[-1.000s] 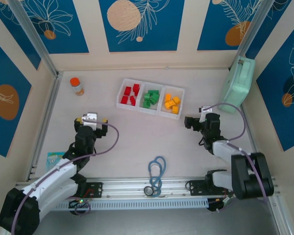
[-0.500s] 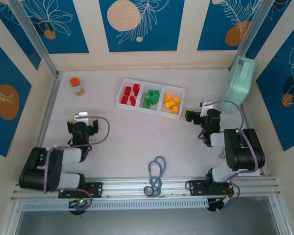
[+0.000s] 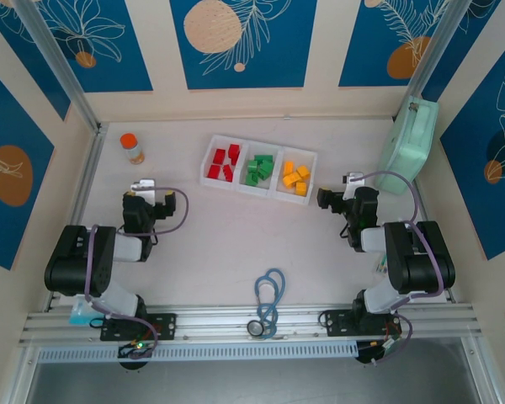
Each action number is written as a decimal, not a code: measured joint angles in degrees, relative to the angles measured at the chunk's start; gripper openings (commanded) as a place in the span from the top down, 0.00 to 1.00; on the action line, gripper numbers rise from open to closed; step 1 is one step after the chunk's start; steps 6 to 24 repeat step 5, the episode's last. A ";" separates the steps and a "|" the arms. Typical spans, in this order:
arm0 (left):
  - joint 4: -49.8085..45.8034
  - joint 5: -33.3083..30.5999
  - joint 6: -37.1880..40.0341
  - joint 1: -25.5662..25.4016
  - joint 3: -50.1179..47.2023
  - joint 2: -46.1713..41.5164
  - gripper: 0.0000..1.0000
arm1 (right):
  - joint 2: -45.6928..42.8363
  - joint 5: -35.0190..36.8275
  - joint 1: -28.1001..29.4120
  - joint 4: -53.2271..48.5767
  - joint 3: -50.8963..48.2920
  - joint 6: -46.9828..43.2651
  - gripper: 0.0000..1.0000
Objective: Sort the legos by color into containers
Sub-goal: Reset both arms
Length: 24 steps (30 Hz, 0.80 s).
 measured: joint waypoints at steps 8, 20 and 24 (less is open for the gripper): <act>-0.20 1.09 0.17 0.00 0.00 0.00 0.01 | 0.00 -0.46 0.00 -0.24 0.02 -0.04 0.01; -0.20 1.09 0.17 0.00 0.00 0.00 0.01 | 0.00 -0.46 0.00 -0.24 0.02 -0.04 0.01; -0.20 1.09 0.17 0.00 0.00 0.00 0.01 | 0.00 -0.46 0.00 -0.24 0.02 -0.04 0.01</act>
